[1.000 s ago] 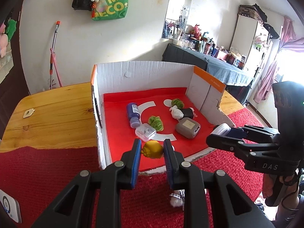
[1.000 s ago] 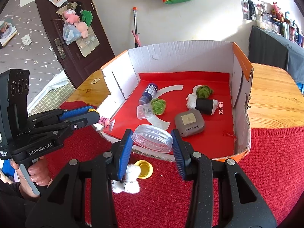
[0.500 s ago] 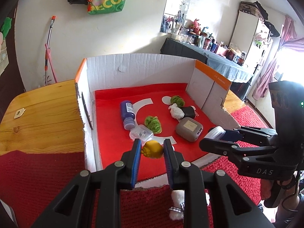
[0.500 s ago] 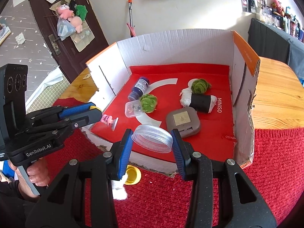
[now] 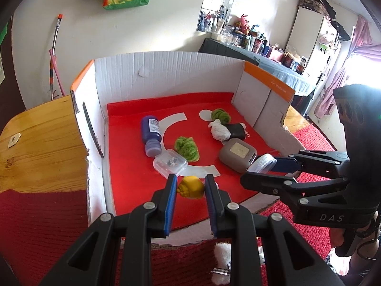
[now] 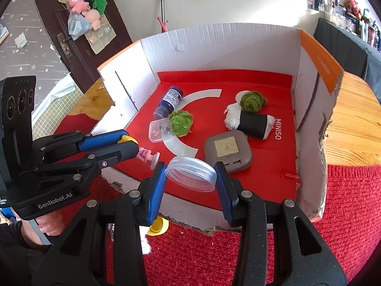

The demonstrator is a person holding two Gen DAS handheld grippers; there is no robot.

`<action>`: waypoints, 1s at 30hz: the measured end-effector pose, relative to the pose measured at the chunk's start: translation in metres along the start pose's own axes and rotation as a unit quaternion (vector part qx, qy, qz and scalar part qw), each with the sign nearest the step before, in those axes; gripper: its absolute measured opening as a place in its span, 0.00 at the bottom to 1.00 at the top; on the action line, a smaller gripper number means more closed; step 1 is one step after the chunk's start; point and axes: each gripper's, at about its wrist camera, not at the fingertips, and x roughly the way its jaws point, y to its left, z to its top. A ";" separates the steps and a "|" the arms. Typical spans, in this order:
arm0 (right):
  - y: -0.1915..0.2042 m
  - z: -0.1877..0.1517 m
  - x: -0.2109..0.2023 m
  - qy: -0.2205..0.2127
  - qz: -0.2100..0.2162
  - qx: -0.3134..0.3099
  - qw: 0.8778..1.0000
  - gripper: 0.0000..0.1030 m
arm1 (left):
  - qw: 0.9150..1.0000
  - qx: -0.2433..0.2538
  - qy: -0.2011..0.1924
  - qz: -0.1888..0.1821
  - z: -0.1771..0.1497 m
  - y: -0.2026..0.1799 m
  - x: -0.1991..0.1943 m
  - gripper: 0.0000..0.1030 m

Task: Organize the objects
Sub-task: 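Carry the clear lid and yellow duck over the box wall with both tools, then lower the clear lid onto the mat and open the right tool while the left tool releases the duck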

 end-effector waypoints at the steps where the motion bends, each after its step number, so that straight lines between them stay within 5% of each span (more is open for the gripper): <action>1: 0.001 0.001 0.002 0.003 0.000 -0.001 1.000 0.38 | 1.000 -0.001 0.002 0.000 0.000 0.001 0.001 0.24; 30: 0.011 0.014 0.032 0.057 0.030 -0.024 0.998 0.38 | 0.999 -0.003 0.040 0.010 -0.001 0.012 0.041 0.24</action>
